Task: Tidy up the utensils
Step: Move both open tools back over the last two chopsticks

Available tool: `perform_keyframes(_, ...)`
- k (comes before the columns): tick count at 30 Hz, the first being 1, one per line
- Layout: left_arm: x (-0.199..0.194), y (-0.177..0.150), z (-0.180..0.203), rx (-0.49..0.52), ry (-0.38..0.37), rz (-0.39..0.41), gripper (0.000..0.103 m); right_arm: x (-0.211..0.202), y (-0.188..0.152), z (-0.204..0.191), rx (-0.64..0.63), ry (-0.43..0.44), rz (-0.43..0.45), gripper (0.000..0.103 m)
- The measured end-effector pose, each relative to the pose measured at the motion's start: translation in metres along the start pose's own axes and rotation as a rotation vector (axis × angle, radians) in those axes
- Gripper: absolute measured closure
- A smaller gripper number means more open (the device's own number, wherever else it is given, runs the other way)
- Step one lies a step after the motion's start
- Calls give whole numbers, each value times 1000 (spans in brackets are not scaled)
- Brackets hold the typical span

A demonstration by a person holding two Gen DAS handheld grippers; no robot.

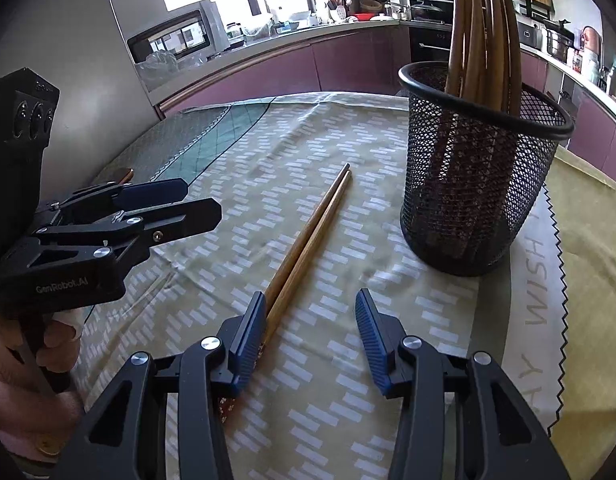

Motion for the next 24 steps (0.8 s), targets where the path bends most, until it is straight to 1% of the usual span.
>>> perform_keyframes(10,6,0,2,5,-5,-14,40,2,3,3,2,-27,-3,60)
perform_keyframes(12,8,0,3,9,-7,-18,40,2,3,5,7,-31,-6,64)
perform_keyframes(18,14,1,11,40,-23,-32,40,2,4,13,40,-8,-16,70)
perform_keyframes(21,18,1,15,55,-27,-46,40,3,5,15,41,-9,-20,75)
perform_keyframes(24,25,1,19,68,-37,-62,40,3,6,15,34,-13,-22,77)
Point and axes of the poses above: each gripper's, at about its wrist camera, not at the fingertips, and x roughly the way its jaws point, z to its right, y to its top, the point moved 4 cm from there along x, roughly the way its jaws point, and after that the axes turned 9 degrees about -y, right-handed, at the moved point
